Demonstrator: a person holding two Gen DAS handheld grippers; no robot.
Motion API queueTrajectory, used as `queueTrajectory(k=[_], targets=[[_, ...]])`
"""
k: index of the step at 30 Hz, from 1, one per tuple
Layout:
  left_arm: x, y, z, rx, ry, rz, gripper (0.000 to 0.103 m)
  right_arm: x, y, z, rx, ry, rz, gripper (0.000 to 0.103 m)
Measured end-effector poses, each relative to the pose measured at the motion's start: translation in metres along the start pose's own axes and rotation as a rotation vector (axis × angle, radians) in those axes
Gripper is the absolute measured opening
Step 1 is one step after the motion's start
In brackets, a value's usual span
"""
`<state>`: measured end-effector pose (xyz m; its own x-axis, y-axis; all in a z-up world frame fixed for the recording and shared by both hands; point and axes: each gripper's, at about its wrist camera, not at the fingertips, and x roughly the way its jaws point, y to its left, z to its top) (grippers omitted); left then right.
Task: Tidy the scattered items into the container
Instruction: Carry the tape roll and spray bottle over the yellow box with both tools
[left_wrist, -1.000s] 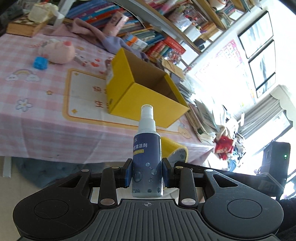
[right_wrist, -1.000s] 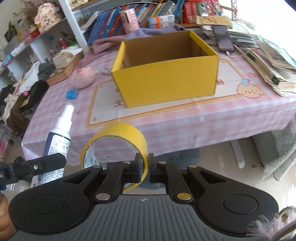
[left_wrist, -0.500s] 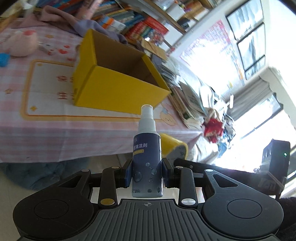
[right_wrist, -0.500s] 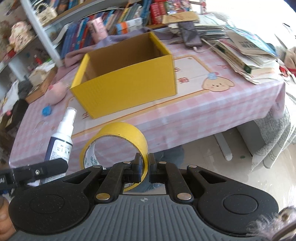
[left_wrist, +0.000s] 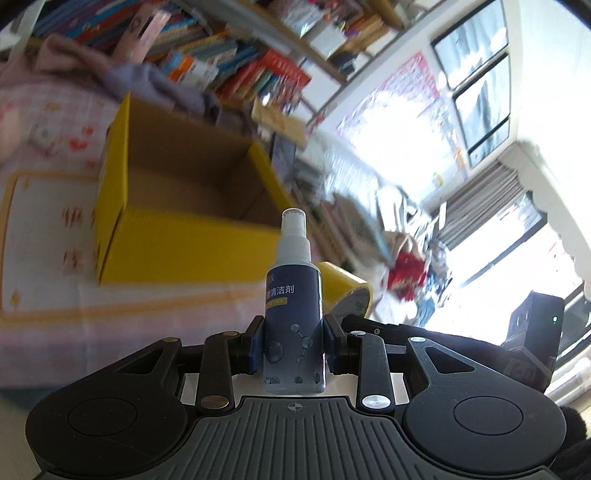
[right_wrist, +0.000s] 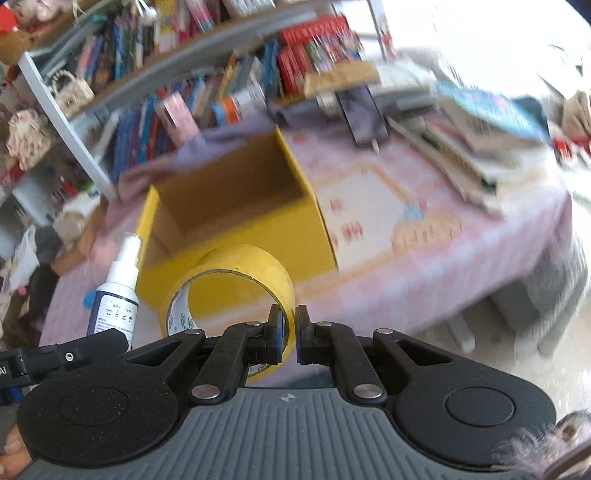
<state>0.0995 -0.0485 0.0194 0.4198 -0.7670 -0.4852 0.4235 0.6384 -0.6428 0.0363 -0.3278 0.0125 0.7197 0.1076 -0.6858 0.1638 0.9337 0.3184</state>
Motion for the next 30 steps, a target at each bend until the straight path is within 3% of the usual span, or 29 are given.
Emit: queueTrajectory(k=[7,13,16,22,30], targets=[[0.016,-0.004,0.051,0.07,-0.086,0.06,0.03,0.033,0.022,0.068,-0.135,-0.098,0.091,0.006],[0.041,0.004,0.081,0.095,-0.131,0.174,0.031,0.081,0.041,0.101,-0.272,-0.086,0.123,0.006],[0.062,0.015,0.089,0.088,-0.108,0.244,0.031,0.115,0.047,0.111,-0.343,-0.055,0.12,0.006],[0.112,0.033,0.091,0.14,0.011,0.434,0.031,0.184,0.053,0.114,-0.512,0.04,0.096,0.006],[0.142,0.041,0.101,0.177,0.076,0.527,0.031,0.233,0.053,0.119,-0.641,0.137,0.102,0.007]])
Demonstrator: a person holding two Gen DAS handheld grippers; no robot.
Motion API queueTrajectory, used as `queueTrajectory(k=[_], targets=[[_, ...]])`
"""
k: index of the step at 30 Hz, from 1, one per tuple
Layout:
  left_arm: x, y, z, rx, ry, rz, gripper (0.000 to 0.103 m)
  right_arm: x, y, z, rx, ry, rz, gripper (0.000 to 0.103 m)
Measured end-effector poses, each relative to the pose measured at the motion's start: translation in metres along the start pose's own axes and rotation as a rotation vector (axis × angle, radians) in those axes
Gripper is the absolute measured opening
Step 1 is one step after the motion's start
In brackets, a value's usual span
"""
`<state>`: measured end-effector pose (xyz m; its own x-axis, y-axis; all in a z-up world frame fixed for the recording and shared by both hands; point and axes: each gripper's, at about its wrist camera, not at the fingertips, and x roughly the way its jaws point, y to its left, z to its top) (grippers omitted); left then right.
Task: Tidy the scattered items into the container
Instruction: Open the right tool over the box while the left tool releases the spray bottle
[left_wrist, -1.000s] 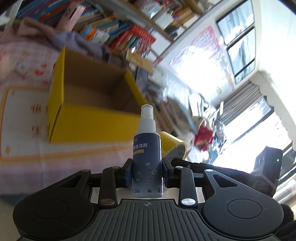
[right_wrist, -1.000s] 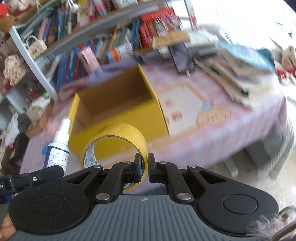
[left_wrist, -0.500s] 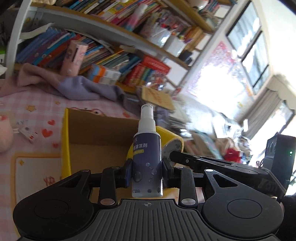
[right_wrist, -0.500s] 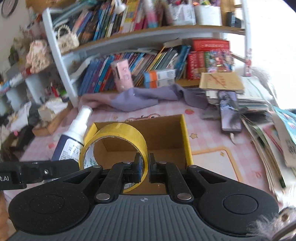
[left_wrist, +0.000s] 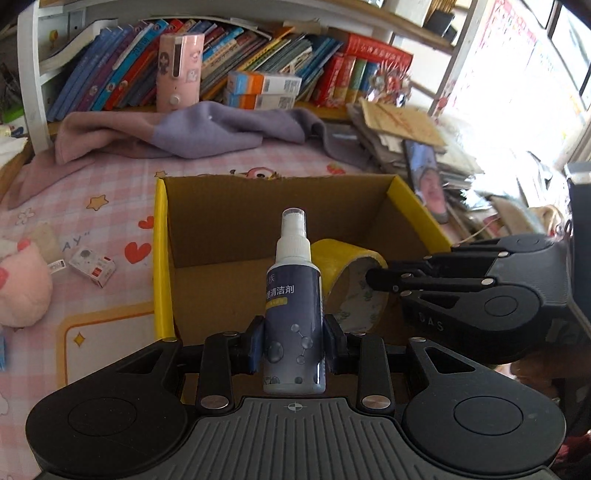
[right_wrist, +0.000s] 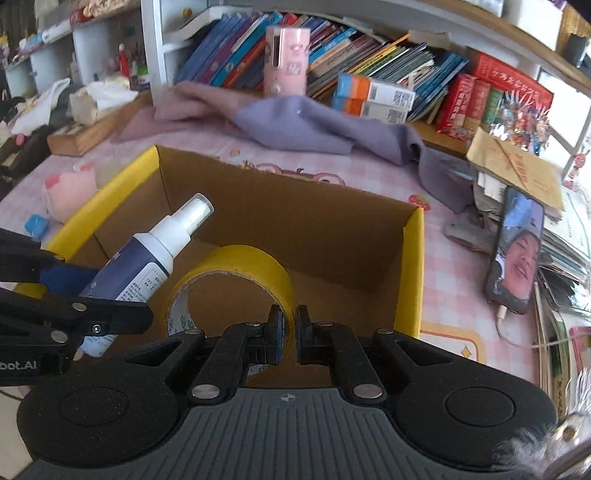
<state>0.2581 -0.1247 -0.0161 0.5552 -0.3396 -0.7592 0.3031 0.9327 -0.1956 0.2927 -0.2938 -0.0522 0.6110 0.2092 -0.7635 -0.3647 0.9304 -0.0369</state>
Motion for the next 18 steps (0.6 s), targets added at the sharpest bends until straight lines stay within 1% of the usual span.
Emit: queueTrajectory(k=[5,7,12,14,15,16,17,18], targets=[[0.011,-0.005,0.002,0.016,0.022,0.03,0.031,0.01,-0.005,0.002,0.001,0.039,0.031,0.008],[0.013,-0.006,0.003,0.016,0.027,0.036,0.031,0.01,-0.005,0.002,-0.001,0.037,0.048,0.008],[0.017,-0.009,0.003,0.018,0.028,0.057,0.031,0.01,-0.006,0.003,0.012,0.037,0.058,0.009],[0.016,-0.01,0.001,0.011,0.004,0.071,0.032,0.009,-0.008,0.004,0.026,0.032,0.052,0.011],[0.013,-0.01,0.001,0.003,-0.017,0.078,0.033,0.008,-0.008,0.004,0.024,0.025,0.044,0.016],[0.009,-0.01,0.0,-0.006,-0.037,0.077,0.036,0.007,-0.008,0.004,0.015,0.017,0.038,0.017],[0.005,-0.009,0.0,-0.016,-0.057,0.072,0.038,0.006,-0.007,0.004,0.009,0.01,0.044,0.02],[0.001,-0.008,0.0,-0.026,-0.078,0.067,0.044,0.004,-0.007,0.003,0.006,0.004,0.044,0.023]])
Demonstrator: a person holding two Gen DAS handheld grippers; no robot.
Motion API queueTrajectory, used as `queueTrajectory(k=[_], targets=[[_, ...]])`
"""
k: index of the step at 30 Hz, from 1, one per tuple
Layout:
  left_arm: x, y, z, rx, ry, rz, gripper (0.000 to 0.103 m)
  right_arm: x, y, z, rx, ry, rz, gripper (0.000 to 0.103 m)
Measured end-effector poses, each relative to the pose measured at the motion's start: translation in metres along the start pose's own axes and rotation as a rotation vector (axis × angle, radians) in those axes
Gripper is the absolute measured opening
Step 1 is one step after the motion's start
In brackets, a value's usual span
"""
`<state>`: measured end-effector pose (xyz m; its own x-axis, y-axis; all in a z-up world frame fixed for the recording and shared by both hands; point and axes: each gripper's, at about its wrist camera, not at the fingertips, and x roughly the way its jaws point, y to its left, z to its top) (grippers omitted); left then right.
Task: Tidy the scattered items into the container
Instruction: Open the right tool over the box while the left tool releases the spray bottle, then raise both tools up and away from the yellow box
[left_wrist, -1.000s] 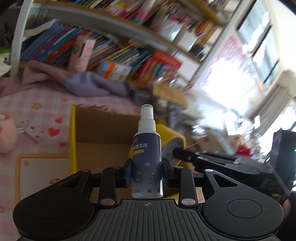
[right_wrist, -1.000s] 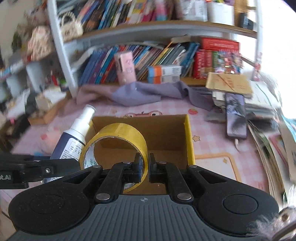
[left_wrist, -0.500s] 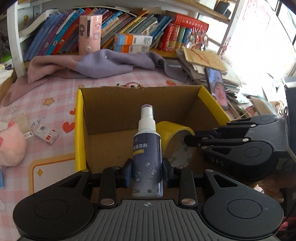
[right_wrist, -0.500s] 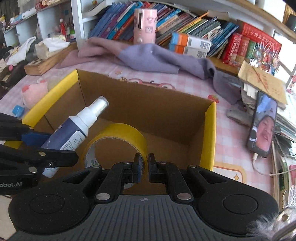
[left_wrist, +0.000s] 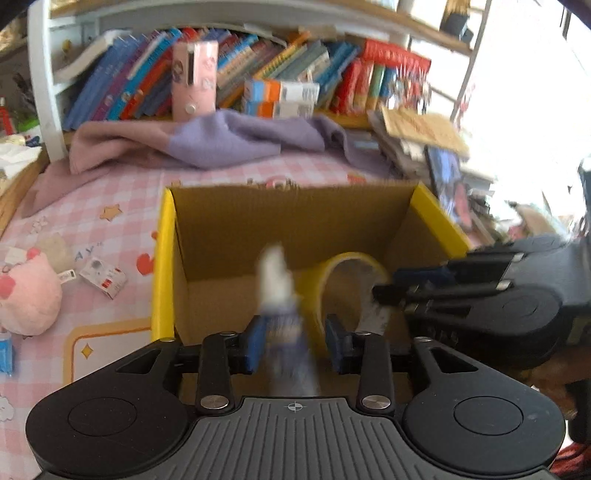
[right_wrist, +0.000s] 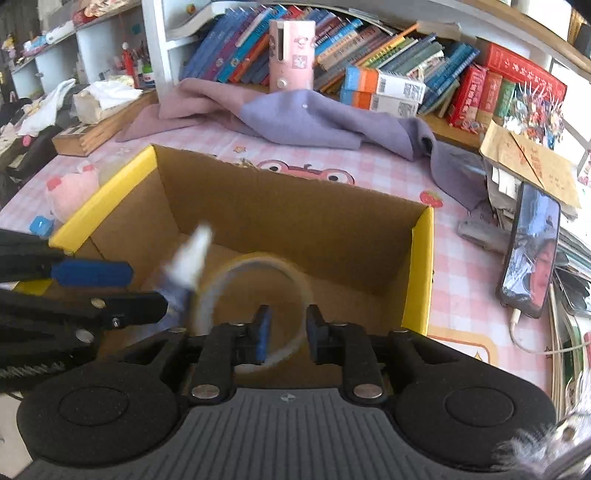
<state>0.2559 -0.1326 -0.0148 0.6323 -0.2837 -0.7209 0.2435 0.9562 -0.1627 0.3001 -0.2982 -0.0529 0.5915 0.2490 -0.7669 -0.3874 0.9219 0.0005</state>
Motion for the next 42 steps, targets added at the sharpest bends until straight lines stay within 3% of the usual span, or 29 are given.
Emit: queueTrajectory(k=[5,16,21,33,42], targets=[[-0.028,0.002,0.001,-0.014,-0.099,0.003,0.052,-0.018,0.005,-0.002,-0.002,-0.063,0.002,0.041],[-0.102,0.002,-0.017,0.008,-0.226,0.07,0.072,-0.089,0.014,-0.014,0.075,-0.207,-0.019,0.042],[-0.109,0.007,-0.034,-0.015,-0.219,0.046,0.072,-0.115,0.02,-0.026,0.159,-0.262,-0.088,0.042],[-0.163,0.028,-0.09,0.028,-0.305,-0.057,0.074,-0.175,0.09,-0.083,0.222,-0.382,-0.263,0.042],[-0.2,0.057,-0.146,0.02,-0.238,0.006,0.074,-0.207,0.156,-0.139,0.273,-0.393,-0.346,0.049]])
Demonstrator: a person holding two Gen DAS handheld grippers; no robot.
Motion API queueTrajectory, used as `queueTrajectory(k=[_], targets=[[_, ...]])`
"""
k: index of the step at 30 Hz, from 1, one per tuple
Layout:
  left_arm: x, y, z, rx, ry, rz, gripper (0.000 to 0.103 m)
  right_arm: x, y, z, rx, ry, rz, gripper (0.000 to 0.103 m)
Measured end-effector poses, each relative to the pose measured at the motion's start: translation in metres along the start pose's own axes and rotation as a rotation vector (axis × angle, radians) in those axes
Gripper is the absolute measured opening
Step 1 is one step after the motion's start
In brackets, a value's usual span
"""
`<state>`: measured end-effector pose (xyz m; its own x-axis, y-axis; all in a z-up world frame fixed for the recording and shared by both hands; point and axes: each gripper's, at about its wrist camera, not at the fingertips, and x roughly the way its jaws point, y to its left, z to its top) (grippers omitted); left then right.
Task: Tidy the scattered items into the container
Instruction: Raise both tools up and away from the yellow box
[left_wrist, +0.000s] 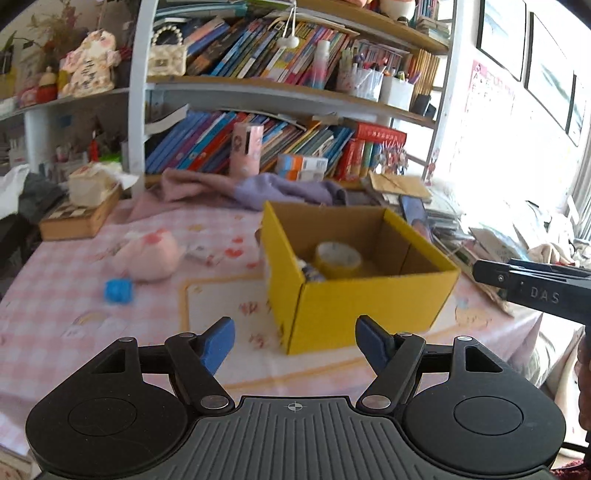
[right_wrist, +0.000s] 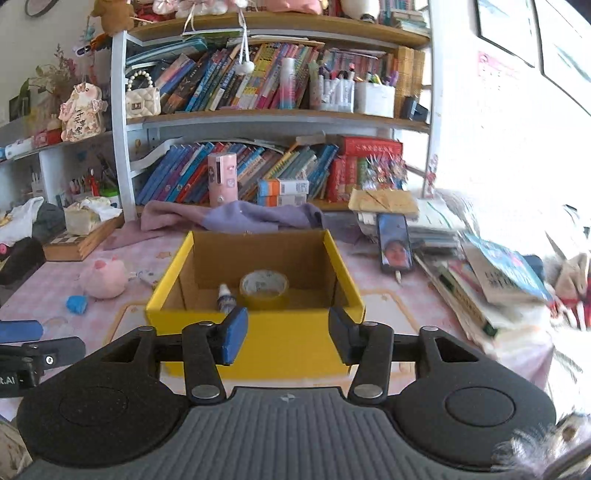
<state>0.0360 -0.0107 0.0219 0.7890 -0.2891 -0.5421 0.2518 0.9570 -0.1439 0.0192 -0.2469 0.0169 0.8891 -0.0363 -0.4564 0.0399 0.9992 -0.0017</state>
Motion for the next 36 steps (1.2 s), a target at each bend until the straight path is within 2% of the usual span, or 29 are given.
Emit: queueTrajectory(k=[3,5,9,18,24,36], targets=[[-0.014,0.009,-0.008,0.006,0.0,0.013,0.075,-0.011,0.011,-0.013,0.014,0.034,-0.001,0.049],[-0.021,0.014,-0.012,0.013,-0.001,0.03,0.08,-0.015,0.021,-0.018,0.008,0.058,0.011,0.051],[-0.028,0.02,-0.024,0.055,0.048,0.1,0.082,-0.017,0.041,-0.031,-0.007,0.147,0.072,0.055],[-0.05,0.053,-0.045,-0.063,0.094,0.142,0.087,-0.012,0.083,-0.041,-0.093,0.302,0.192,0.063],[-0.061,0.063,-0.053,-0.053,0.114,0.161,0.087,-0.022,0.115,-0.04,-0.16,0.256,0.269,0.07],[-0.073,0.087,-0.055,-0.038,0.096,0.206,0.091,-0.014,0.153,-0.039,-0.196,0.257,0.34,0.07]])
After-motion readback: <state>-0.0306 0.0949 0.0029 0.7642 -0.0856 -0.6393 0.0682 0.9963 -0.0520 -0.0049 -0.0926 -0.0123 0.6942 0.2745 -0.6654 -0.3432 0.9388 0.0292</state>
